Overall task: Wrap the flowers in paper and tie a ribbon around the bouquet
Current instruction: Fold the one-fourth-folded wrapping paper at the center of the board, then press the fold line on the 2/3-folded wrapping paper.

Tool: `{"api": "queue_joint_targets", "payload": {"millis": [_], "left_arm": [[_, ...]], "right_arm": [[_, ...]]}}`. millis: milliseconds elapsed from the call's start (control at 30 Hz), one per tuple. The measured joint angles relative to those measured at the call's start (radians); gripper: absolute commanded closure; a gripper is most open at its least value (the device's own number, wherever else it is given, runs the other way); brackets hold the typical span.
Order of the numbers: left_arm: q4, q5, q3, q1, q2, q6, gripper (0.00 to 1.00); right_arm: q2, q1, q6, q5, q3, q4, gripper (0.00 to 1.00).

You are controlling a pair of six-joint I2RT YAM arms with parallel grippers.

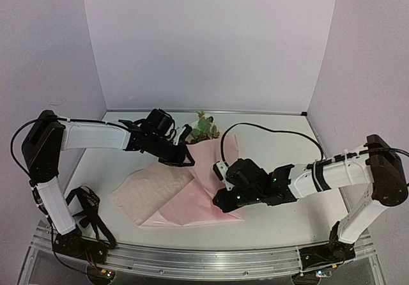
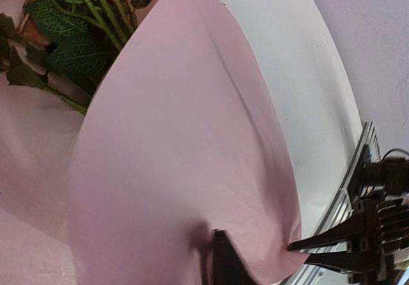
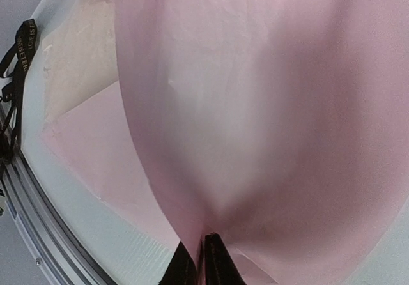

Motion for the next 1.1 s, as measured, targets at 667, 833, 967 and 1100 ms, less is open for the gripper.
{"api": "queue_joint_targets", "payload": {"millis": [667, 833, 967, 1100], "left_arm": [[0.009, 0.025, 0.005, 0.026, 0.054, 0.052, 1.00], [0.026, 0.044, 0.004, 0.026, 0.062, 0.058, 1.00], [0.028, 0.048, 0.003, 0.026, 0.065, 0.057, 1.00], [0.027, 0.042, 0.001, 0.026, 0.067, 0.055, 1.00]], "right_arm": [[-0.198, -0.050, 0.114, -0.056, -0.232, 0.063, 0.70], [-0.172, -0.050, 0.161, -0.020, -0.252, 0.097, 0.85], [-0.120, -0.050, 0.183, -0.018, -0.254, 0.132, 0.87], [-0.085, -0.044, 0.209, -0.021, -0.274, 0.176, 0.87]]}}
